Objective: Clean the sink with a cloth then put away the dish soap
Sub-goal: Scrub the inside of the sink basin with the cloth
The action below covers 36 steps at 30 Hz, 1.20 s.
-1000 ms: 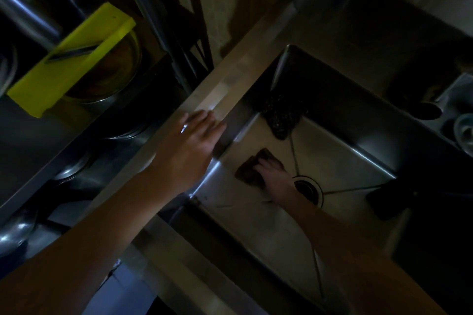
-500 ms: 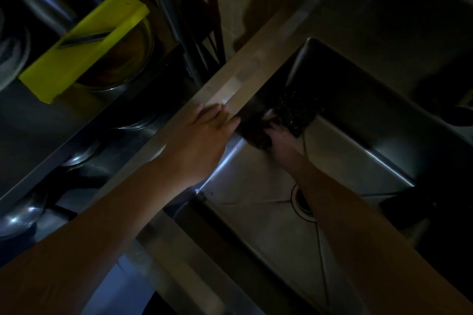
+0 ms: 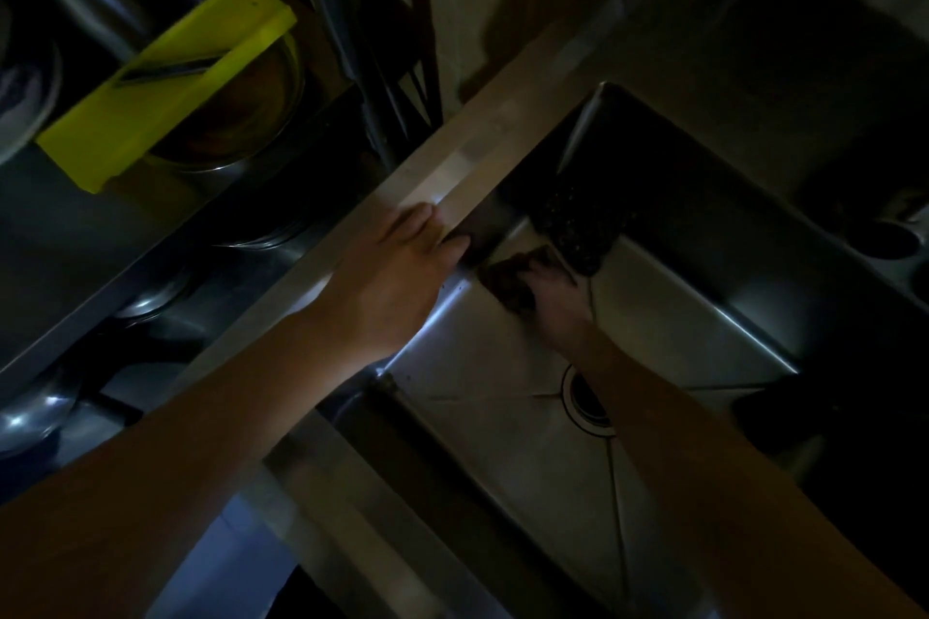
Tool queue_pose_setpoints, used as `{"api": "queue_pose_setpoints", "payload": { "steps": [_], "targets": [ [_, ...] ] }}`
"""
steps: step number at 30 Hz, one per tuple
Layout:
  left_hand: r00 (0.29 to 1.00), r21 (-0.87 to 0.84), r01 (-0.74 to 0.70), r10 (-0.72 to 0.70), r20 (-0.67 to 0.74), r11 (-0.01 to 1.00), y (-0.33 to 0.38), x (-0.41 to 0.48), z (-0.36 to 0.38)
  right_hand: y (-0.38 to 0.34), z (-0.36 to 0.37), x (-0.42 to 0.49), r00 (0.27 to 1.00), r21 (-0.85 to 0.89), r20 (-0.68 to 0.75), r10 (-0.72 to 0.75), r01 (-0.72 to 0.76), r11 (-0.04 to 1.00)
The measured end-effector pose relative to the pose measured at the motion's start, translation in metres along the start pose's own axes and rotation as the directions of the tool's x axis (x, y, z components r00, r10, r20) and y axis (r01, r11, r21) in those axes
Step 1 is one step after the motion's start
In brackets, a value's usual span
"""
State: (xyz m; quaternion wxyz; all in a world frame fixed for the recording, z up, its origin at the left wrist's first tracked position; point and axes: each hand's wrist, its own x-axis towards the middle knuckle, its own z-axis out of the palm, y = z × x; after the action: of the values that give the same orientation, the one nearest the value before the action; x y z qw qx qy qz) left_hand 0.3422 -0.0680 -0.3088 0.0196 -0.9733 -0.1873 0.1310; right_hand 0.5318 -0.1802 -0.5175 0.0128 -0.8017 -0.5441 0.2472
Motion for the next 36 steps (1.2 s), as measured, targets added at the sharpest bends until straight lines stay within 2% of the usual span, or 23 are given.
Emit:
{"api": "queue_pose_setpoints", "payload": {
  "steps": [3, 6, 13, 16, 20, 25, 29, 36],
  "targets": [
    [1.000, -0.032, 0.006, -0.006, -0.006, 0.999, 0.002, -0.001, -0.006, -0.008, 0.017, -0.027, 0.993, 0.014, 0.115, -0.041, 0.040, 0.999],
    [1.000, -0.055, -0.002, 0.001, -0.018, 0.999, 0.003, -0.003, -0.011, -0.012, 0.029, -0.057, 0.985, 0.012, 0.170, -0.042, 0.040, 0.999],
    [1.000, -0.067, 0.011, -0.009, 0.030, 0.998, 0.001, -0.002, -0.011, -0.015, 0.047, -0.112, 0.986, 0.102, 0.145, -0.085, 0.071, 0.992],
    [1.000, -0.096, 0.012, -0.011, 0.006, 0.995, 0.000, -0.004, -0.009, -0.014, 0.042, -0.103, 0.985, 0.134, 0.153, -0.083, 0.063, 0.989],
    [0.999, -0.128, 0.008, -0.015, -0.052, 0.992, 0.001, -0.004, -0.005, -0.008, 0.023, -0.069, 0.977, 0.081, 0.183, -0.109, 0.095, 0.992],
    [0.998, -0.149, 0.012, -0.022, -0.061, 0.989, 0.001, -0.003, -0.001, -0.006, -0.001, -0.021, 0.991, 0.024, 0.124, -0.052, 0.050, 0.998],
    [0.997, -0.156, 0.017, -0.029, -0.076, 0.988, 0.000, -0.002, 0.001, -0.001, -0.017, -0.004, 0.994, 0.089, 0.106, -0.028, 0.019, 0.996],
    [0.994, -0.155, 0.035, -0.050, -0.094, 0.987, 0.004, -0.003, 0.001, 0.019, -0.009, -0.042, 0.979, 0.214, 0.165, 0.120, -0.154, 0.965]
  ]
}}
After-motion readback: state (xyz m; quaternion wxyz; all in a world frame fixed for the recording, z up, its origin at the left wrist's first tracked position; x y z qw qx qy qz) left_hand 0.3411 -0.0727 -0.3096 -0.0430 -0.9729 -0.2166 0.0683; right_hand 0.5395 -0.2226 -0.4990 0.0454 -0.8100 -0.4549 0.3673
